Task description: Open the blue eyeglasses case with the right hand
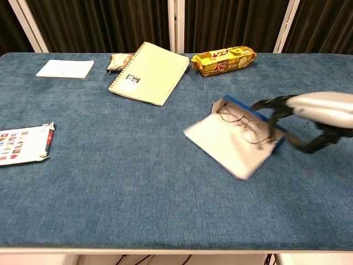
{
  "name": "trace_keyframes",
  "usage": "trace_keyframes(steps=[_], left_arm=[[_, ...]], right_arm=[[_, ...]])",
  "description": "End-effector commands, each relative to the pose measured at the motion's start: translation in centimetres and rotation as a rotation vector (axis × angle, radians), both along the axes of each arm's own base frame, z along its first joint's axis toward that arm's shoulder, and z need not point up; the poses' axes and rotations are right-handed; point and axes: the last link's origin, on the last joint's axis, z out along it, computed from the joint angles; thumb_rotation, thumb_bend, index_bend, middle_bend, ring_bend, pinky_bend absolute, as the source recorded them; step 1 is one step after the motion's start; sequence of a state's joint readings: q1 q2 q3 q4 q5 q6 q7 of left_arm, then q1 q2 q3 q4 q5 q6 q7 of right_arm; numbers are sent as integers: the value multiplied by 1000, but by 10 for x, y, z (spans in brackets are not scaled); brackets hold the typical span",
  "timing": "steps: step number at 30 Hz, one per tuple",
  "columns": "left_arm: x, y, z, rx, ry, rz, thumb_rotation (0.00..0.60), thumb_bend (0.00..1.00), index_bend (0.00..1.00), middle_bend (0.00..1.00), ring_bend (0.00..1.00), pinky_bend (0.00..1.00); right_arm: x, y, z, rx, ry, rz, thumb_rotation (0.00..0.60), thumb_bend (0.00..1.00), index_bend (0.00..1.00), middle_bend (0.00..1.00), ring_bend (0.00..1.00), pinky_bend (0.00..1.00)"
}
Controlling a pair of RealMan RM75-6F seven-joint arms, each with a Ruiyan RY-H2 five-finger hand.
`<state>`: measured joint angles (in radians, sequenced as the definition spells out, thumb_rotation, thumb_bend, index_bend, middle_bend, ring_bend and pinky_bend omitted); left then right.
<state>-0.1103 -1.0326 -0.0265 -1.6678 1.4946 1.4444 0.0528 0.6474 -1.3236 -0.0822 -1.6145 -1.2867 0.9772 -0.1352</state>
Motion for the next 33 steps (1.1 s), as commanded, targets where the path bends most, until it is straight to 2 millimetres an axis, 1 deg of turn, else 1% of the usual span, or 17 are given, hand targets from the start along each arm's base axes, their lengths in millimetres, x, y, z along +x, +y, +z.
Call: trace_keyframes(steps=[1,4,7,11,16,19,22,24,27,30,32,33], left_arm=[[0,0,0,2,3,1,600,579,660,653,455,435],[0,0,0,4,6,2,600,579,660,653,455,435],[0,0,-1,4,7,3,600,579,660,653,455,435],[0,0,0,4,4,3,600,579,661,653,455,435],[0,0,0,3,1,4,600,579,661,653,455,435],[0,0,0,2,-1,4,600,579,661,653,455,435],[0,1,0,2,-2,4,600,579,661,653,455,435],[0,0,0,2,-4,4,600,579,660,653,455,435],[0,0,0,2,-7,3,600,579,660,653,455,435],[-1,0,1,1,-10,2,600,579,660,653,455,435],[-1,0,1,0,-12,2,600,579,660,653,455,435],[-1,0,1,-1,-12,1,600,579,660,653,455,435]], right_arm=[[-6,-12,9,-53,-35,-35,600,628,0,314,0,0],[0,-25,11,-82,-106,-48,600,628,0,282,0,0],[6,-40,8,-83,-144,-62,600,627,0,266,0,0],[17,-63,-7,-59,-139,-88,600,628,0,251,0,0],[30,-80,-31,-1,-113,-116,600,667,0,247,0,0],[43,-80,-43,41,-123,-108,600,701,0,252,0,0],[61,-73,-53,88,-140,-70,600,730,0,268,0,0],[74,-67,-58,117,-148,-29,600,731,0,276,0,0],[86,-54,-62,163,-148,20,600,727,0,287,0,0],[89,-46,-59,176,-152,44,600,665,0,294,0,0],[88,-47,-54,163,-155,47,600,569,0,296,0,0],[85,-50,-51,145,-151,49,600,536,3,296,0,0]])
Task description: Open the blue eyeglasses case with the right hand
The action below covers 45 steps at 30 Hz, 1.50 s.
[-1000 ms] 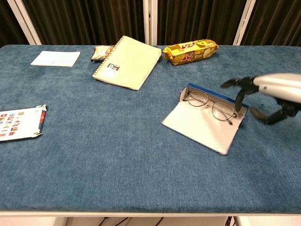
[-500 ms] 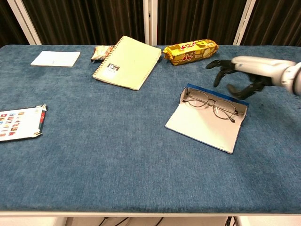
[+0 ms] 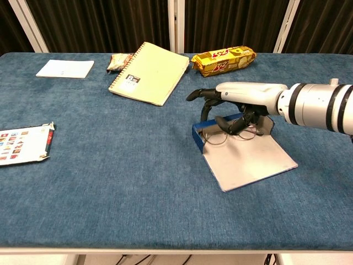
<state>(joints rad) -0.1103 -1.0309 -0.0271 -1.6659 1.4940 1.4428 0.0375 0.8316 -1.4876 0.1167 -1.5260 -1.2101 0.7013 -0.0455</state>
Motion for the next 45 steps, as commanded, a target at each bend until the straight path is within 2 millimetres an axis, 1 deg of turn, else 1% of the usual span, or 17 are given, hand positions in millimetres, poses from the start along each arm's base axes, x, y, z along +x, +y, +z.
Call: trace_keyframes(steps=[1,2,4,5,9,11,14,19,24,29,34,38,40,42,45], left_arm=[[0,0,0,-1,-1,-1,600,579,660,653,455,435],[0,0,0,-1,-2,-1,600,579,660,653,455,435],[0,0,0,-1,-2,-1,600,579,660,653,455,435],[0,0,0,-1,-2,-1,600,580,660,653,455,435],[0,0,0,0,-1,1,600,580,660,653,455,435],[0,0,0,-1,-1,0,600,580,660,653,455,435],[0,0,0,0,-2,0,600,580,660,653,455,433],[0,0,0,-1,-3,0,600,580,660,653,455,428],[0,0,0,-1,-3,0,600,579,660,653,455,428],[0,0,0,-1,-4,0,600,580,660,653,455,427],[0,0,0,-2,-4,0,600,579,660,653,455,426],[0,0,0,-1,-5,0,600,579,660,653,455,426],[0,0,0,-2,-5,0,600,579,660,653,455,425],[0,0,0,-2,-4,0,600,579,660,653,455,425],[0,0,0,-2,-4,0,600,580,660,653,455,425]], right_arm=[[-6,-6,8,-39,11,4,600,481,22,293,0,0],[-9,-11,11,-57,26,2,600,456,42,290,0,0],[-13,-18,13,-76,58,2,600,389,113,279,0,0],[-14,-20,12,-79,70,2,600,373,134,273,0,0],[-18,-24,9,-79,116,11,600,359,202,256,0,0],[-18,-25,6,-83,126,14,600,354,267,251,0,0],[-19,-27,3,-86,130,4,600,356,328,248,0,0],[-21,-28,3,-89,133,-4,600,372,383,248,0,0],[-21,-28,3,-92,135,-7,600,390,407,248,0,0],[-21,-29,3,-93,138,-8,600,434,429,248,0,0],[-21,-30,2,-97,137,-11,600,446,450,249,0,0],[-19,-31,2,-104,133,-10,600,448,506,256,0,0],[-18,-32,3,-123,127,-7,600,449,553,267,0,0],[-17,-35,5,-156,110,-7,600,450,592,276,0,0],[-14,-39,6,-220,75,-10,600,450,618,283,0,0]])
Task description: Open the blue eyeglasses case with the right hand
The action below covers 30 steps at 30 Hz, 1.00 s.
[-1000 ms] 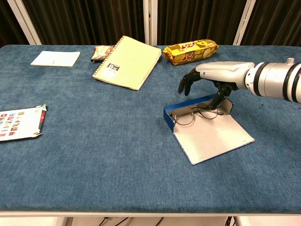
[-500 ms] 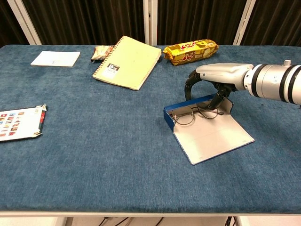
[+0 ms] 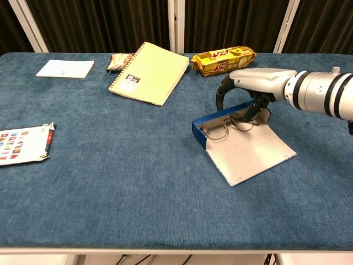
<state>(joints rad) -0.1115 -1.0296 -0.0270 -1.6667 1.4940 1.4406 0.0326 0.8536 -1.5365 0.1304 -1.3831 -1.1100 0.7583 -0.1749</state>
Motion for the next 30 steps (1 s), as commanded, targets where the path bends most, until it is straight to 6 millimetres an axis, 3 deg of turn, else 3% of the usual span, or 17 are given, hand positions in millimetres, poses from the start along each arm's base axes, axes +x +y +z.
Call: trace_keyframes(steps=[1,16,27,30], left_arm=[[0,0,0,0,0,0,600,580,660,653,455,425],[0,0,0,0,-3,1,600,580,660,653,455,418],[0,0,0,-1,-4,1,600,579,659,653,455,416],[0,0,0,-1,-5,2,600,580,660,653,455,416]], right_arm=[[4,-5,1,-76,-40,6,600,447,627,285,0,0],[21,-25,-30,-355,-126,75,600,435,644,299,0,0],[24,-46,-48,-312,-68,33,600,425,643,292,0,0],[24,-51,-52,-269,-27,5,600,373,528,248,0,0]])
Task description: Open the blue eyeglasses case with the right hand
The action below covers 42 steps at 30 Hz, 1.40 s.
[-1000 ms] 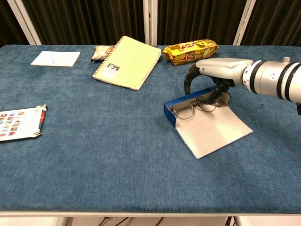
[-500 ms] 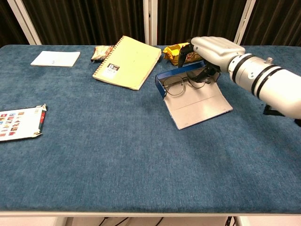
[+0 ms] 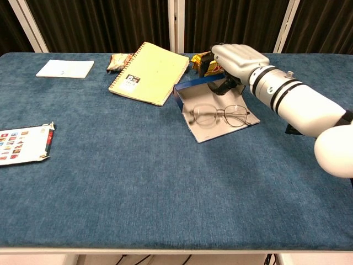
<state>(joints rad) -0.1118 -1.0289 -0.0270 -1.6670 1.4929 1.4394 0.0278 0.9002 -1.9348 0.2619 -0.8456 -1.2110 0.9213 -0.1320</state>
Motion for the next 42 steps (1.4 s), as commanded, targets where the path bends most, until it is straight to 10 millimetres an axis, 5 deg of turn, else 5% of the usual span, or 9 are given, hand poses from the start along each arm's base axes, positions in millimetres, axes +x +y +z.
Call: trace_keyframes(steps=[1,5,11,20,42], left_arm=[[0,0,0,0,0,0,600,580,660,653,455,416],[0,0,0,-1,-2,1,600,579,660,653,455,416],[0,0,0,-2,-1,0,600,579,659,653,455,416],[0,0,0,-1,0,-1,600,579,660,653,455,416],[0,0,0,-2,-6,-1,600,580,659,653,455,416]], right_arm=[[2,-7,-4,47,37,-37,600,353,406,218,0,0],[4,-4,7,73,8,-48,600,314,92,157,0,0],[-1,20,37,84,-60,-12,600,303,59,163,0,0],[-31,64,52,171,-7,-16,600,303,300,211,0,0],[-33,52,19,225,50,-56,600,435,463,214,0,0]])
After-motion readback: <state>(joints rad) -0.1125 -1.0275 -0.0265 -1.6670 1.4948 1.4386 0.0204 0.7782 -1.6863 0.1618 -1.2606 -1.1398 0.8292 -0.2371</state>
